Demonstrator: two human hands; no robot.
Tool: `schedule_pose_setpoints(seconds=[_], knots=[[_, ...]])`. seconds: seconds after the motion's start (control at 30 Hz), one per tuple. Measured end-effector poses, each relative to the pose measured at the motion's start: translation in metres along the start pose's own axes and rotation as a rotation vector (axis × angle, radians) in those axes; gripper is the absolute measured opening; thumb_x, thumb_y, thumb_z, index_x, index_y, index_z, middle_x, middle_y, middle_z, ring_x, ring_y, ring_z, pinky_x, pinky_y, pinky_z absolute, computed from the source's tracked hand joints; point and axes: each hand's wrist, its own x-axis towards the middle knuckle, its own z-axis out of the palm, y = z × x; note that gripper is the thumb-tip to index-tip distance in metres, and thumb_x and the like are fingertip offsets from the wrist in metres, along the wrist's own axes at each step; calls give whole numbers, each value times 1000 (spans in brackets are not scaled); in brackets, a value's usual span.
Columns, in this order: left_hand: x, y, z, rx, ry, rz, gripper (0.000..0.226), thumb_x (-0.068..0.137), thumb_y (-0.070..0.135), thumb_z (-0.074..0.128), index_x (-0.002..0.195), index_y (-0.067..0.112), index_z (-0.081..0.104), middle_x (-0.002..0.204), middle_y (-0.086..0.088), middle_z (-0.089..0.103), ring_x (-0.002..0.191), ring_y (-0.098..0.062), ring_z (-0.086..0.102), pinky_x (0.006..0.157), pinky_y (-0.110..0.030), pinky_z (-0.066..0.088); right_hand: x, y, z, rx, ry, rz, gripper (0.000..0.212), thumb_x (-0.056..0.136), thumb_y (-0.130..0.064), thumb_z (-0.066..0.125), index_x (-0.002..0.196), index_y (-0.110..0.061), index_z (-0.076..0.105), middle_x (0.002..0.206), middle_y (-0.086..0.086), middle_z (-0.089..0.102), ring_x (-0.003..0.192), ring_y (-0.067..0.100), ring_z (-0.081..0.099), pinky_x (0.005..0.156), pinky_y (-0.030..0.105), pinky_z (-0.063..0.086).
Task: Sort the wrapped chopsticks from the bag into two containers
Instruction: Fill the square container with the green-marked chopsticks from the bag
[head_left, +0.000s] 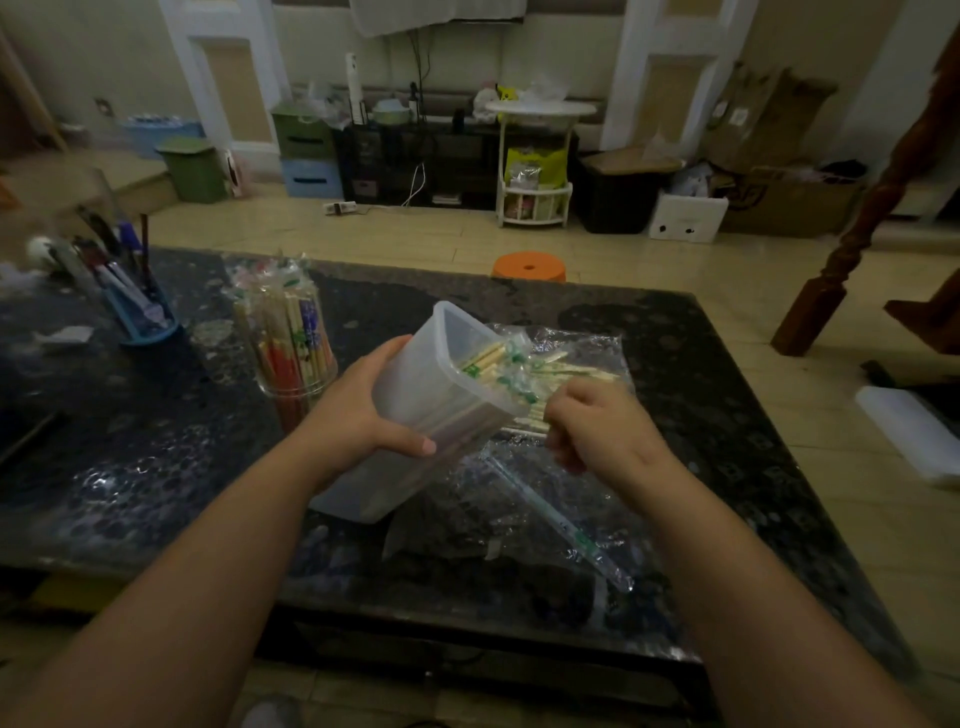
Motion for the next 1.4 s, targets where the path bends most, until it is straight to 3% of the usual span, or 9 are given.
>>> schedule_pose_setpoints(seconds=[0.13, 0.27, 0.43, 0.53, 0.7, 0.9, 1.1, 1.27, 1.4], knots=[[0, -1, 1, -1, -6, 0, 119, 35, 45, 87, 142, 50, 37, 139, 10, 44, 123, -17, 47, 99, -47, 44, -5, 5, -1, -288, -467, 130, 20, 91, -10, 49, 76, -9, 63, 73, 10, 71, 63, 21, 67, 58, 31, 55], [0, 0, 1, 4, -8, 0, 118, 37, 43, 87, 143, 50, 36, 140, 10, 44, 123, -16, 47, 97, -46, 44, -1, 15, 11, -731, -592, 155, 24, 92, -22, 54, 91, -6, 73, 96, 13, 71, 88, 26, 66, 79, 36, 52], [-1, -2, 0, 2, 0, -5, 119, 37, 44, 87, 144, 50, 36, 140, 10, 43, 124, -17, 46, 102, -51, 44, 0, 34, 27, -1017, -719, 296, 37, 100, -19, 44, 130, -1, 57, 134, 17, 56, 109, 29, 57, 91, 32, 45], [0, -2, 1, 3, 11, -12, 120, 36, 45, 87, 145, 50, 35, 141, 9, 43, 125, -18, 46, 104, -55, 43, 2, 60, 32, -1125, -590, 364, 54, 98, -32, 44, 148, -11, 39, 155, 13, 29, 139, 34, 34, 112, 42, 33], [1, -3, 1, 10, 26, -14, 121, 35, 45, 87, 145, 49, 36, 141, 9, 43, 126, -18, 46, 104, -55, 42, 3, 86, 40, -913, -250, 252, 74, 99, -23, 40, 158, -20, -5, 165, 3, -11, 151, 26, -6, 121, 44, 5], [1, -2, -2, -18, 38, 8, 121, 35, 47, 85, 146, 46, 37, 140, 11, 45, 123, -16, 47, 99, -46, 43, 23, 106, 48, -717, -48, 200, 67, 100, -26, 38, 158, -19, 7, 165, 6, 4, 151, 25, 6, 120, 44, 18], [3, -4, -3, -55, 75, 14, 109, 46, 33, 88, 143, 47, 40, 133, 16, 48, 117, -9, 49, 93, -42, 45, 51, 93, 57, -810, -84, 100, 74, 96, -12, 38, 158, -21, -2, 165, 0, -9, 151, 20, -8, 123, 42, -3], [4, -2, -2, -32, 56, 35, 112, 42, 37, 87, 143, 45, 40, 134, 16, 48, 116, -4, 49, 87, -36, 44, 69, 92, 61, -860, -120, 100, 76, 98, -14, 43, 157, -19, -4, 165, 5, -6, 151, 27, -6, 122, 49, -2], [6, -4, -3, -13, 54, 14, 119, 38, 43, 87, 146, 43, 38, 137, 14, 47, 118, -9, 49, 92, -39, 44, 71, 93, 65, -914, -69, 149, 66, 94, -24, 49, 154, -21, 21, 162, 7, 15, 147, 35, 14, 120, 52, 6]])
